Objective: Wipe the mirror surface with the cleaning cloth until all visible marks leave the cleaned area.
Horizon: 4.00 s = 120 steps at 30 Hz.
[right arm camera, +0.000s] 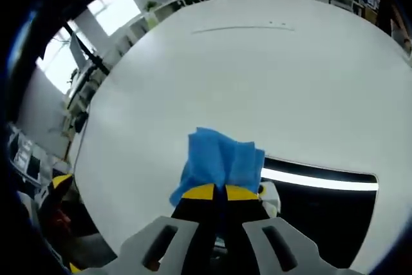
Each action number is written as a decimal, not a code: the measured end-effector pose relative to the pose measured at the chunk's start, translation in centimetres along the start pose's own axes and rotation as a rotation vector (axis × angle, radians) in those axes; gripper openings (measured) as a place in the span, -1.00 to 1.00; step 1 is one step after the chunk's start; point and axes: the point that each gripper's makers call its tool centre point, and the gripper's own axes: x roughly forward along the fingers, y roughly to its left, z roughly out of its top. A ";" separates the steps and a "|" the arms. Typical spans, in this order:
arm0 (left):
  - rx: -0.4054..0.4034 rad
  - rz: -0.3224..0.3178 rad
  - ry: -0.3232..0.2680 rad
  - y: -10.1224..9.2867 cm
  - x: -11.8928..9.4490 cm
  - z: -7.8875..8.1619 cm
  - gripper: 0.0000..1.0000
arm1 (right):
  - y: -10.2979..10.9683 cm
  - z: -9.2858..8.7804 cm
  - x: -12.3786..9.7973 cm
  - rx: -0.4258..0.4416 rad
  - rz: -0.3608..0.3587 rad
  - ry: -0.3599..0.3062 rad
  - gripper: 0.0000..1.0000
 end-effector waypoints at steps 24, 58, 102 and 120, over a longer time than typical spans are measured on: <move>0.002 0.015 -0.007 0.3 -0.1 0.0 0.99 | -0.8 1.7 0.8 -0.024 0.020 0.008 -1.00; 0.006 0.016 0.007 0.0 -0.1 -0.1 0.99 | -4.4 0.7 -0.6 0.017 -0.038 0.005 -1.00; 0.022 0.016 0.008 0.1 0.0 -0.2 0.99 | -0.9 -5.8 -3.1 0.014 0.011 -0.012 -1.00; 0.026 0.013 0.011 0.1 0.1 -0.1 0.99 | 0.3 -8.3 -4.5 0.046 0.052 -0.011 -1.00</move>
